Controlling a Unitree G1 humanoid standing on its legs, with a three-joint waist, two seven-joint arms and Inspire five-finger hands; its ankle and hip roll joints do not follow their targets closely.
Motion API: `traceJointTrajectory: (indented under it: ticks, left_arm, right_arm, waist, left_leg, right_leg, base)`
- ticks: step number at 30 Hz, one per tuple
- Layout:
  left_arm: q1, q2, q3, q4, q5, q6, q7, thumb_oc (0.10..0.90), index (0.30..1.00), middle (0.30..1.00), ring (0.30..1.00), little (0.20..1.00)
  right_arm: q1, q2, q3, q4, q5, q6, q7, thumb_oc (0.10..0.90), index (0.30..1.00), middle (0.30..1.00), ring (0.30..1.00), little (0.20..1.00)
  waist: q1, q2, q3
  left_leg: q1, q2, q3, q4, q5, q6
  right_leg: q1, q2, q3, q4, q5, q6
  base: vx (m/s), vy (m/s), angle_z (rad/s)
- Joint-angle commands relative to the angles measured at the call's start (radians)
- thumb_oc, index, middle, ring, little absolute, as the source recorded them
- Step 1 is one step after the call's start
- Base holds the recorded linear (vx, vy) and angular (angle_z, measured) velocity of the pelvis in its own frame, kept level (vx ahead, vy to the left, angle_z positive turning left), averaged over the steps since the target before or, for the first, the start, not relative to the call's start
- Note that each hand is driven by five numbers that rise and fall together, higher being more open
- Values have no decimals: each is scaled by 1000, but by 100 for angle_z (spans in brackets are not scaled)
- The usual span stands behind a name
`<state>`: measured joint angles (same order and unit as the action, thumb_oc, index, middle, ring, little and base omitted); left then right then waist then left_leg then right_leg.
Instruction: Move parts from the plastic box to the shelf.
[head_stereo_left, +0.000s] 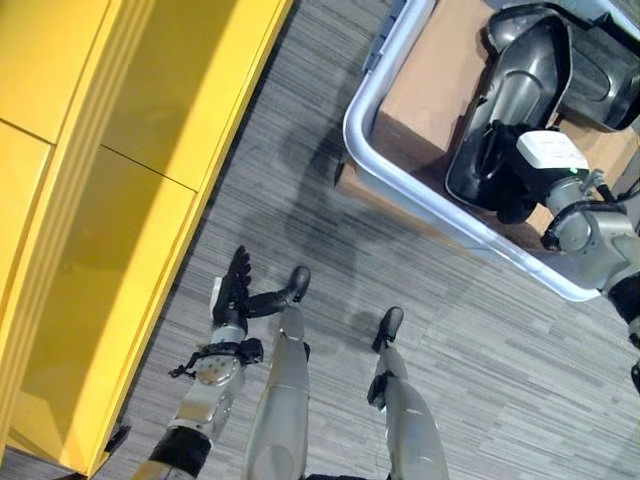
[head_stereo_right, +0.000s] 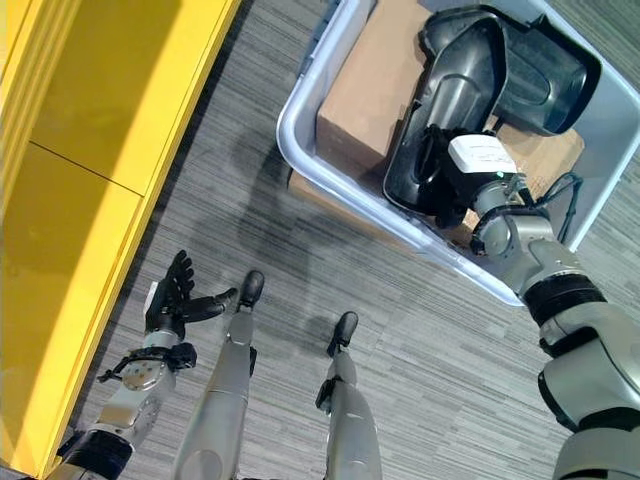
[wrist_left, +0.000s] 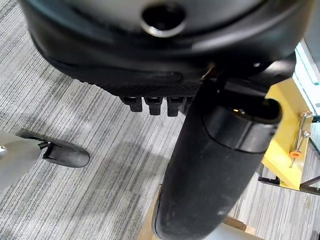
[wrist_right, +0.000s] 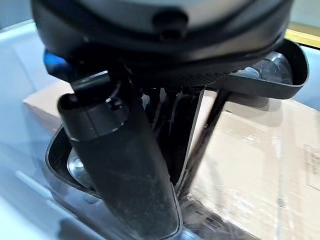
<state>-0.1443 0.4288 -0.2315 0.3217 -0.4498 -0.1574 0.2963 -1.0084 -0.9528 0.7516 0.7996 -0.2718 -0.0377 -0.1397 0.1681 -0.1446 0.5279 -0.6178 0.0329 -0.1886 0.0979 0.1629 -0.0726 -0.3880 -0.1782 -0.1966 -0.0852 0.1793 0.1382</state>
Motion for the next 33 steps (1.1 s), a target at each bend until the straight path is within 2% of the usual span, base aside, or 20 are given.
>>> traceJointTrajectory:
  ticks: [1, 15, 29, 33]
  left_arm:
    - [47, 32, 35, -74, 3, -63, -2, 900, 1000, 1000, 1000, 1000]
    - [60, 38, 55, -68, -1, -62, -9, 900, 1000, 1000, 1000, 1000]
    - [88, 39, 96, -63, -5, -51, -5, 900, 1000, 1000, 1000, 1000]
    - [97, 35, 110, -62, -6, -47, -5, 900, 1000, 1000, 1000, 1000]
  right_arm:
    - [-76, -174, -28, 39, 12, 36, -44, 900, 1000, 1000, 1000, 1000]
    - [-156, -273, 6, 39, 6, 42, -57, 900, 1000, 1000, 1000, 1000]
    - [-108, -361, -111, -122, 75, 47, -78, 900, 1000, 1000, 1000, 1000]
    - [-32, -372, -191, -188, 99, 46, -75, 900, 1000, 1000, 1000, 1000]
  waist:
    - [-9, -13, -8]
    - [-23, -20, -8]
    - [-55, -40, -18]
    - [-66, -45, -24]
  left_leg:
    - [57, -8, 8, -14, -44, 28]
    - [83, 0, 15, -19, -44, 28]
    - [108, 11, 29, -12, -51, 26]
    - [116, 16, 35, -13, -53, 25]
  right_leg:
    - [147, -29, -10, 90, -124, 28]
    - [160, -27, 3, 93, -126, 26]
    - [168, -22, 20, 100, -127, 23]
    - [171, -20, 28, 100, -127, 20]
  base:
    - [-9, -4, -3]
    - [-3, -1, -2]
    - [-4, 0, -2]
    - [-5, -5, -9]
